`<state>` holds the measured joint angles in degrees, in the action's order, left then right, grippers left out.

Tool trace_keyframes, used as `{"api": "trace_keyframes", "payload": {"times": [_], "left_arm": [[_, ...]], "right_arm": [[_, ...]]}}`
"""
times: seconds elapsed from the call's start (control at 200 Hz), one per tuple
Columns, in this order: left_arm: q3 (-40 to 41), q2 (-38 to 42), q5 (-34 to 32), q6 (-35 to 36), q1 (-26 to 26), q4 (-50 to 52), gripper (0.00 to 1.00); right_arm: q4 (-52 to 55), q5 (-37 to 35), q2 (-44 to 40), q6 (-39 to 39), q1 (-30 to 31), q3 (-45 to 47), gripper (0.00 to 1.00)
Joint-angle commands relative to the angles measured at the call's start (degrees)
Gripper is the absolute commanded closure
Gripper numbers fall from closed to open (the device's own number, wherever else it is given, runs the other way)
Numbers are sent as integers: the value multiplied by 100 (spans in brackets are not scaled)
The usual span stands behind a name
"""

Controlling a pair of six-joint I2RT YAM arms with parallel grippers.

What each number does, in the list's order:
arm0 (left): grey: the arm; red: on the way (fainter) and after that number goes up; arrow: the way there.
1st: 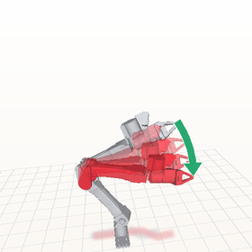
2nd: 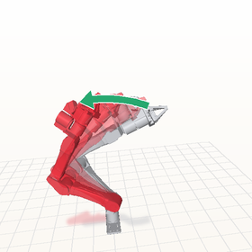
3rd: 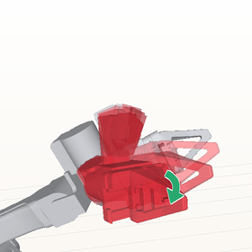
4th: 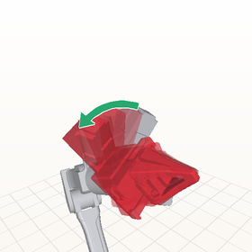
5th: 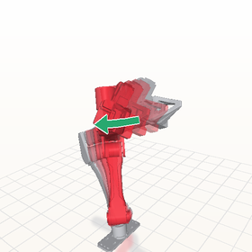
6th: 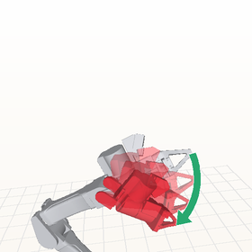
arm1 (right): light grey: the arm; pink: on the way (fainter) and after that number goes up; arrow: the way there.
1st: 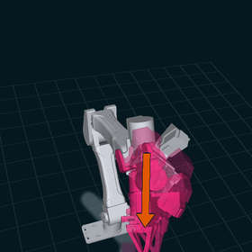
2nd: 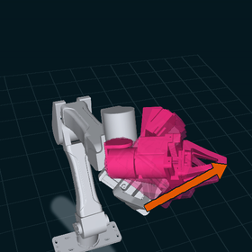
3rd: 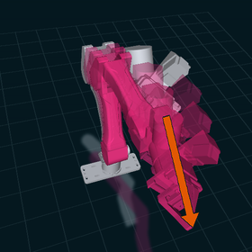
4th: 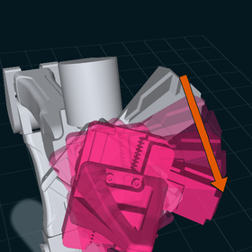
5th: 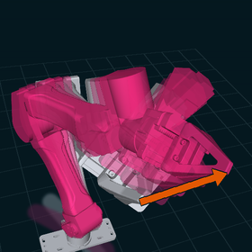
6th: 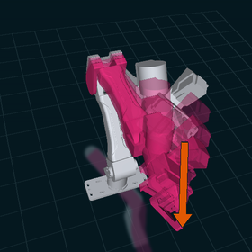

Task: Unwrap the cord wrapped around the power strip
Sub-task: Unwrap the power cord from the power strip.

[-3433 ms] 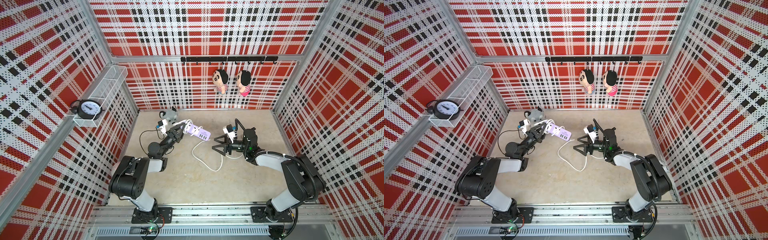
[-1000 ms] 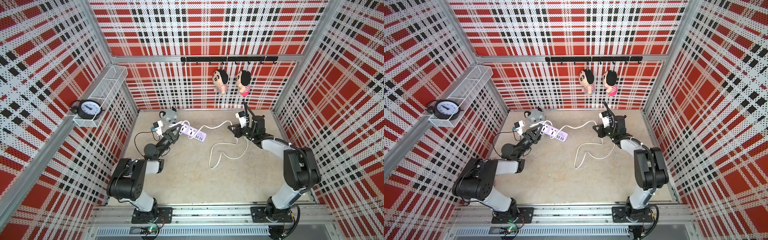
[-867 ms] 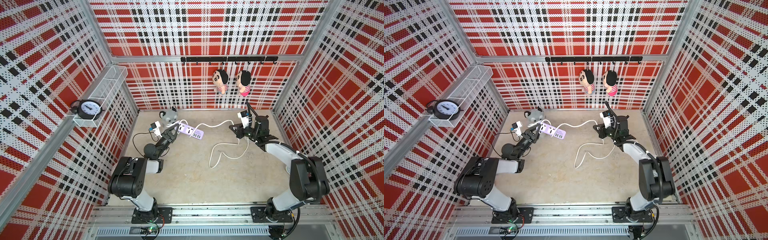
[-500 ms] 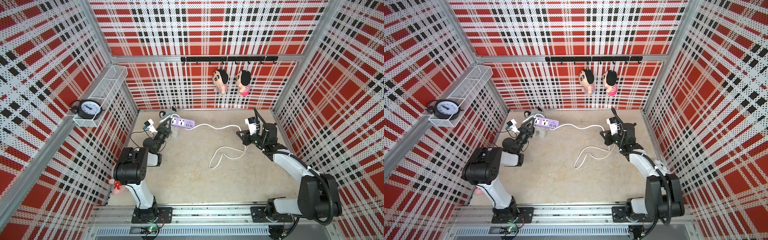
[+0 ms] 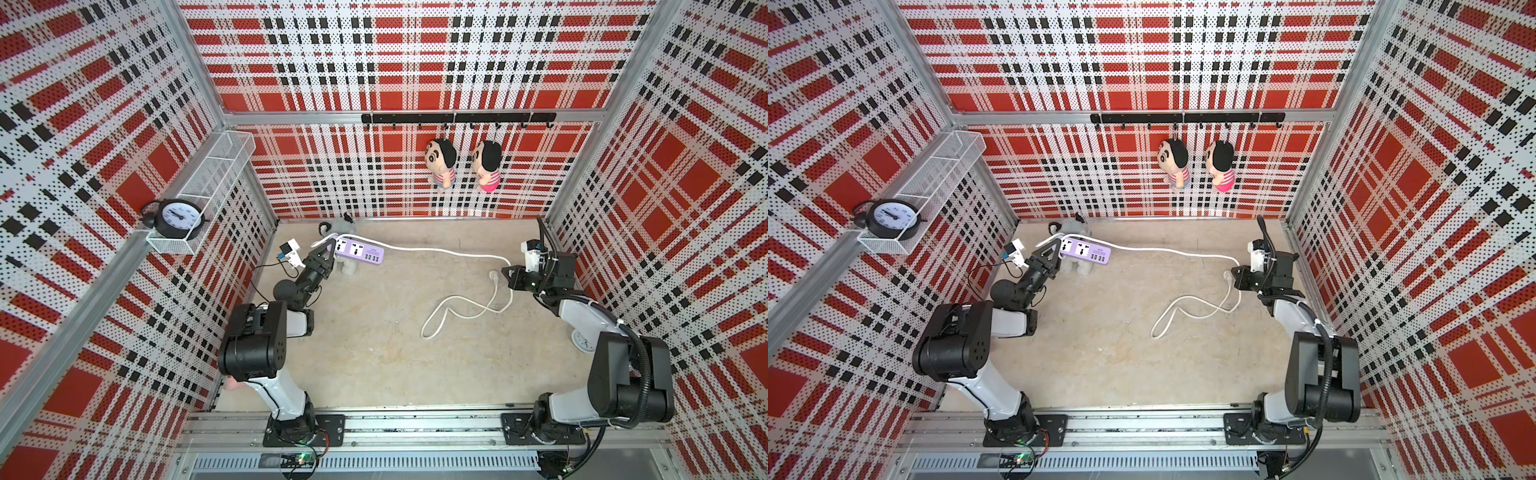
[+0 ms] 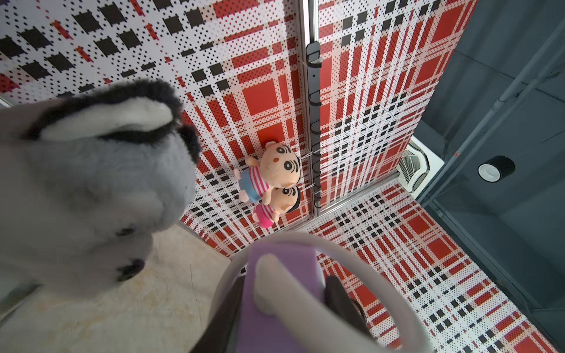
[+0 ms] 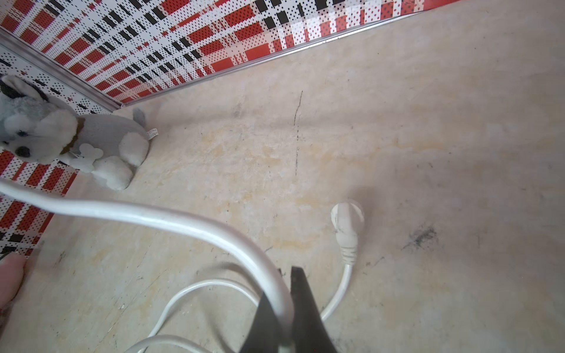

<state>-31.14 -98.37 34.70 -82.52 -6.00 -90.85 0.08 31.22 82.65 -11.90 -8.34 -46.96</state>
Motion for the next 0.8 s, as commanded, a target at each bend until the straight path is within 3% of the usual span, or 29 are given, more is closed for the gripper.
{"api": "trace_keyframes", "payload": {"times": [0.0, 0.085, 0.215, 0.346, 0.461, 0.571, 0.741, 0.797], "left_arm": [[28, 276, 38, 112, 17, -745, 100], [-12, 364, 157, 521, 354, -272, 100], [-249, 513, 244, 1263, 844, 641, 100], [-565, 686, 352, 1920, 1220, 1525, 100], [-763, 993, 368, 2629, 1422, 2380, 100], [-951, 1135, 498, 3014, 1549, 2907, 100], [-1333, 1130, 1039, 3258, 1761, 3391, 100], [-1455, 1166, 1188, 3505, 1849, 3740, 100]], "right_arm": [[201, 236, -20, -106, -170, -205, 79], [397, 524, -119, 5, -119, -271, 48], [870, 829, -321, 318, 89, -445, 23], [1245, 1098, -565, 635, 513, -680, 16], [570, 2165, -614, -91, 853, -672, 18], [489, 2372, -407, -114, 1688, -912, 17], [-771, 3550, 243, -844, 2318, -945, 4], [-988, 3632, 404, -838, 2416, -972, 1]]}}
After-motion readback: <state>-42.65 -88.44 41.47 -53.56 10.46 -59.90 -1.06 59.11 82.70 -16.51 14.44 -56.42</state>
